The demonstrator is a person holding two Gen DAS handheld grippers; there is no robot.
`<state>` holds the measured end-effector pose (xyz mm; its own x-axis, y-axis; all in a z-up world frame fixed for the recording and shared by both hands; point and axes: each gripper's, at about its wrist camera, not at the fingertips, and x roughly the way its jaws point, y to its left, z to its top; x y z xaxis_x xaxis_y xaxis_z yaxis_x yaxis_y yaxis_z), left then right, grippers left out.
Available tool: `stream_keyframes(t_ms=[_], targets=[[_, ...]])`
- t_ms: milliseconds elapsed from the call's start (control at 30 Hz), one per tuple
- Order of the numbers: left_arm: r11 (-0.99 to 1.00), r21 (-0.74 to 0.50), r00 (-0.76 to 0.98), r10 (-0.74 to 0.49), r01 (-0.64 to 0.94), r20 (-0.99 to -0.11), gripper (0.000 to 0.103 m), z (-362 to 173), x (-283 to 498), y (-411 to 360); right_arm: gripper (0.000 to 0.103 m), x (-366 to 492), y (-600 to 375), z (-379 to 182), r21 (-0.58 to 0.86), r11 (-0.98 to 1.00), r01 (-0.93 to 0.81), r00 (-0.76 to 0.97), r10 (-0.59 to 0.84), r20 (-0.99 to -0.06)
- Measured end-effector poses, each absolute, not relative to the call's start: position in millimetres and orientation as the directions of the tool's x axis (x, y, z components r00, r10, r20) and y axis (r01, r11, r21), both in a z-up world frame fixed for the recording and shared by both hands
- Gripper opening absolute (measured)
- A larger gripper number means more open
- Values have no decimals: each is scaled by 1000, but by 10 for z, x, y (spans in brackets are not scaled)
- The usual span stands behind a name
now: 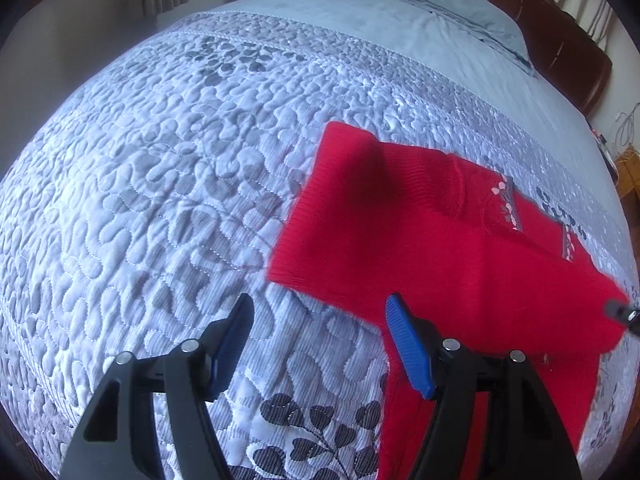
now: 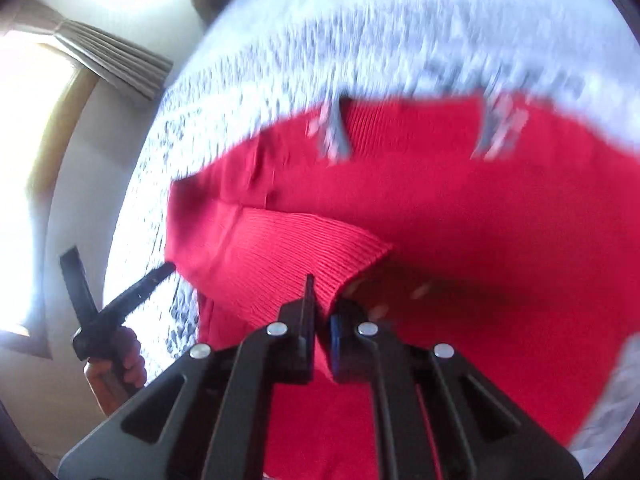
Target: Fold small clothes
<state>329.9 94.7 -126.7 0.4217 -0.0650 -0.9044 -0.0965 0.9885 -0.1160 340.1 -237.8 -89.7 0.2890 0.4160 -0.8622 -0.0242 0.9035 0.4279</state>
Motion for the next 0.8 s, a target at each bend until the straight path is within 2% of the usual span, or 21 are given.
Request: stream_keyframes(t_ms=[133,267,433,500,633,667,733,767,800], targets=[[992,-108,414,-71,-65,-908,69,-1323,3294,802,4,3329,-2931,-675,259,966,22,342,236,-910],[997,-77,393,-62,-23,-917,69,-1434,3284,601,6,3289,-3435,-941,121,984,131,315,75,-946],[999,-19,376,-33,41,-926,69,-1554,3246,351,22,3233,-3739,-1384,164,964,207,269,106,-957],[998,-8,381,-33,65,-924,70,-1549,3239,297,38,3170,-3790,-1419,227,944,238,279,157,-947],[995,11,374,-26,95,-927,72,-1605,3229,206,42,3041,-3908,-1521,285,917,279,244,219,-945],[995,20,374,-18,98,-927,73,-1621,3224,188,41,3038,-3892,-1543,289,915,281,236,227,-945],[994,38,378,-3,103,-926,74,-1639,3213,153,25,3016,-3909,-1583,290,913,286,229,229,-946],[993,48,381,4,107,-925,75,-1645,3212,138,6,3016,-3925,-1571,289,914,286,234,226,-946],[993,52,382,7,109,-924,75,-1646,3206,129,3,3022,-3960,-1530,292,911,289,251,222,-942]])
